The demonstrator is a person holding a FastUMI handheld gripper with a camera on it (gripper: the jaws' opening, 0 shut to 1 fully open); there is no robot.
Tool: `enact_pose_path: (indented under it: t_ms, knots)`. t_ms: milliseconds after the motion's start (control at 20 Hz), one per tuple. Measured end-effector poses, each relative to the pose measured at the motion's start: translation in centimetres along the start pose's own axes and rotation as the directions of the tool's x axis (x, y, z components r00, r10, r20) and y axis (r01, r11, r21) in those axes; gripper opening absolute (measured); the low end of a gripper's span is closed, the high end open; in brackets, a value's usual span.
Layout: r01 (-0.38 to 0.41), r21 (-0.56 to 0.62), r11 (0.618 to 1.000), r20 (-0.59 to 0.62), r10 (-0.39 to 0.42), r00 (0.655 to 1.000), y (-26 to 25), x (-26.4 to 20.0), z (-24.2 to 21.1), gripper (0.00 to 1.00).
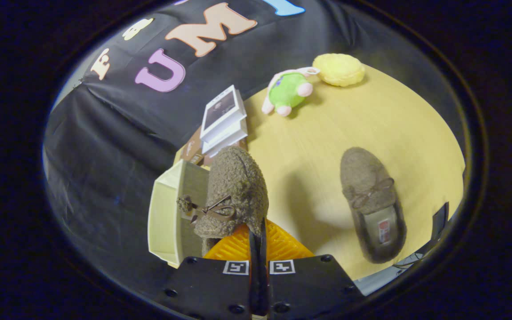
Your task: Open the storage box then place both shoes into the box .Put the left shoe in first, then the right shoe, with the right side of both shoes facing outward in a uniform manner.
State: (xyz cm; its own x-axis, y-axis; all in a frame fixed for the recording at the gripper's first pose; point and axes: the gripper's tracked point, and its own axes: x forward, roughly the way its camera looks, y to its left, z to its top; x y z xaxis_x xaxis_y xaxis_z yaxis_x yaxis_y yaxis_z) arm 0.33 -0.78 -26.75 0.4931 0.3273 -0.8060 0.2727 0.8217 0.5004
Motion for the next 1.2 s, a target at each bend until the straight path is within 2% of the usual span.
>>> enact_pose_path:
  t_ms: [350,600,900,1200]
  knots:
    - [-0.088,-0.074,0.993,0.035,0.091,0.995,10.0,-0.2,1.6,0.03]
    - [-0.139,-0.108,0.984,0.014,0.142,0.99,16.0,1.7,0.4,0.03]
    - [-0.128,-0.139,0.982,-0.052,0.121,0.991,19.6,6.0,-3.4,0.03]
    - [-0.057,-0.184,0.981,-0.081,0.043,0.996,20.7,11.0,-6.4,0.03]
